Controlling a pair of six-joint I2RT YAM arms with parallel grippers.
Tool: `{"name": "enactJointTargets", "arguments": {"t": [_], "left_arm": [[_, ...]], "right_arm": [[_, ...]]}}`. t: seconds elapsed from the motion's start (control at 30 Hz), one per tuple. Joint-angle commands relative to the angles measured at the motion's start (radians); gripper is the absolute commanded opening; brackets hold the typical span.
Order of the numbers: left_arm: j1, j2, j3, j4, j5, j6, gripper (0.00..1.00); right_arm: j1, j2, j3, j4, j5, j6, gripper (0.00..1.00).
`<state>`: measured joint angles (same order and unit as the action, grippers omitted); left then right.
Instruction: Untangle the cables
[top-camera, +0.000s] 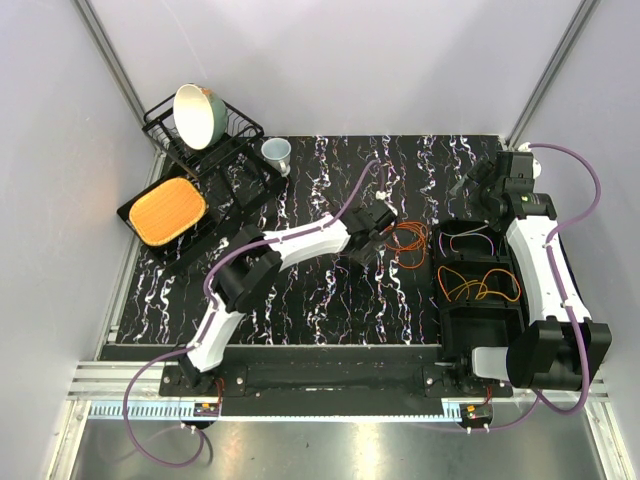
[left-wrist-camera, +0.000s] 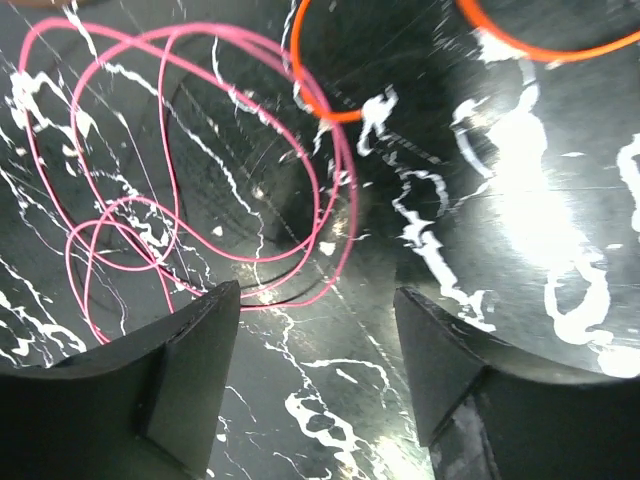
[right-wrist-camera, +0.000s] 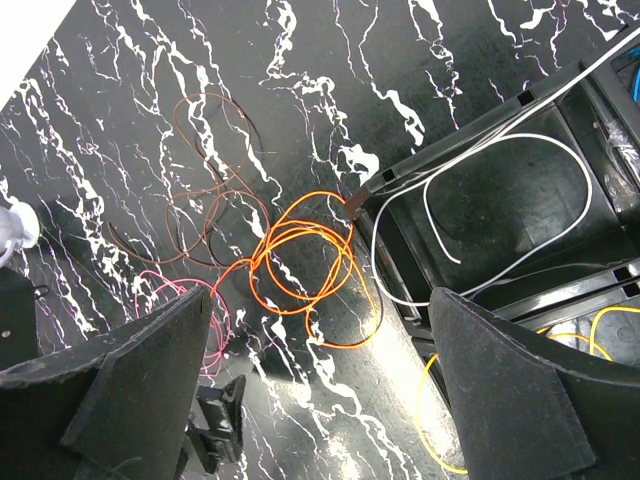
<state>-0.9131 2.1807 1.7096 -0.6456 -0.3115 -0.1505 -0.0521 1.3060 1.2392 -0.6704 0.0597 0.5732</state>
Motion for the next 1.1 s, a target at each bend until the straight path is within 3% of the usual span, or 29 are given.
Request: {"name": "enactJointTargets", "arguments": {"t": [0.0, 0.3, 0.7, 0.87, 0.97, 1.0, 1.07], "left_arm": [[0.008, 0.020, 0.093, 0.017, 0.005, 0.049, 0.65], [0.100, 0.054, 0.098, 0.020, 0.189, -0.001, 0.54], [0.102, -0.022, -0.093, 0.087, 0.288, -0.031, 0.52], [0.100, -0.018, -0.096, 0.100, 0.295, -0.031, 0.47], [0.103, -0.004, -0.094, 0.090, 0.273, -0.040, 0.33], [0.108, -0.001, -0.102, 0.089, 0.270, -0.038, 0.18], [0.121, -0.008, -0.122, 0.098, 0.230, -0.060, 0.00]], "right_arm": [[0.012, -0.008, -0.006, 0.020, -0.014, -0.016, 0.96], [0.012, -0.014, -0.006, 0.014, 0.000, -0.029, 0.96], [0.015, 0.012, -0.004, 0.018, -0.006, -0.024, 0.96], [0.017, 0.007, -0.006, 0.017, -0.004, -0.022, 0.96], [0.018, 0.004, -0.006, 0.019, -0.004, -0.022, 0.96], [0.018, 0.004, -0.006, 0.019, -0.004, -0.022, 0.96], [0.018, 0.003, -0.009, 0.019, -0.003, -0.027, 0.96]]}}
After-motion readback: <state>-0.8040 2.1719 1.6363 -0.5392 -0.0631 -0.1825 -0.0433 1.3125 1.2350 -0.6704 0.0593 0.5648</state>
